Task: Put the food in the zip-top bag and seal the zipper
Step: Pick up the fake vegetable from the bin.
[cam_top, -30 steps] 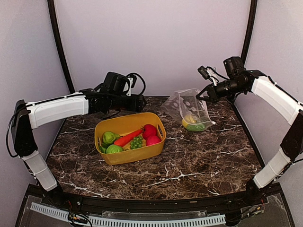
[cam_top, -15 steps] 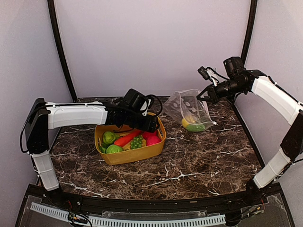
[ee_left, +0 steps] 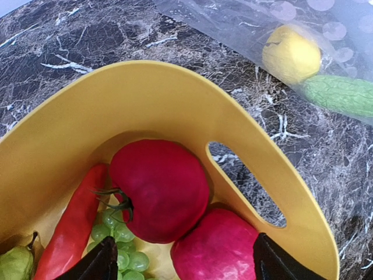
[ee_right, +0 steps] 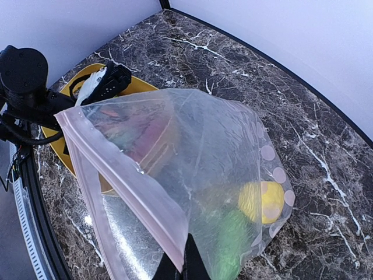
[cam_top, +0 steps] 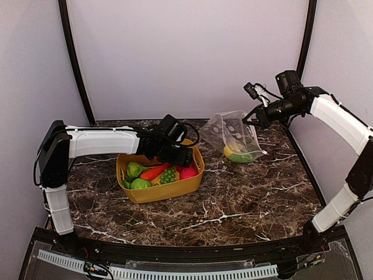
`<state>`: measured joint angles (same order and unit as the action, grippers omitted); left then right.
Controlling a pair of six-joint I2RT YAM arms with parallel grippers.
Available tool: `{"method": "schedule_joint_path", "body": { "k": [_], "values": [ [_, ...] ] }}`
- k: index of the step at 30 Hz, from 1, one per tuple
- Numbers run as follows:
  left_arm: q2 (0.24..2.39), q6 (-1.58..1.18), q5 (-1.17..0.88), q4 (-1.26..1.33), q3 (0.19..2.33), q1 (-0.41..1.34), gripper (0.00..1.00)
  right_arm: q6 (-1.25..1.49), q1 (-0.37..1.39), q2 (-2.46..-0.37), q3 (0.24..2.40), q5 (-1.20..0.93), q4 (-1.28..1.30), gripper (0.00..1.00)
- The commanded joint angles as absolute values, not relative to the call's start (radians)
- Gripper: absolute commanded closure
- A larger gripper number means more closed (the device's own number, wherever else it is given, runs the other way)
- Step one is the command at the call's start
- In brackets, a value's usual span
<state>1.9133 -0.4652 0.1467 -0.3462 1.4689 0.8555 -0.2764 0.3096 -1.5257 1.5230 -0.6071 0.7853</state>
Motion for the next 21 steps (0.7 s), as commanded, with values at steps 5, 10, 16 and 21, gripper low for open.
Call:
{"method": "schedule_joint_path", "body": {
  "k": [5, 10, 16, 21],
  "values": [
    [2.004, -0.501, 0.206, -0.442, 1.586, 0.857, 0.16, -0.287, 0.316, -1.493, 1.538, -0.622, 0.789, 1.0],
    [2.043, -0.501, 0.223, -0.46, 1.621, 0.855, 0.15, -0.289, 0.316, -1.486, 1.534, -0.615, 0.793, 1.0],
    [2.071, -0.493, 0.237, -0.469, 1.639, 0.849, 0.19, -0.288, 0.316, -1.491, 1.539, -0.615, 0.795, 1.0],
    [2.097, -0.492, 0.231, -0.459, 1.649, 0.838, 0.2, -0.285, 0.316, -1.501, 1.545, -0.621, 0.798, 1.0]
  ]
}}
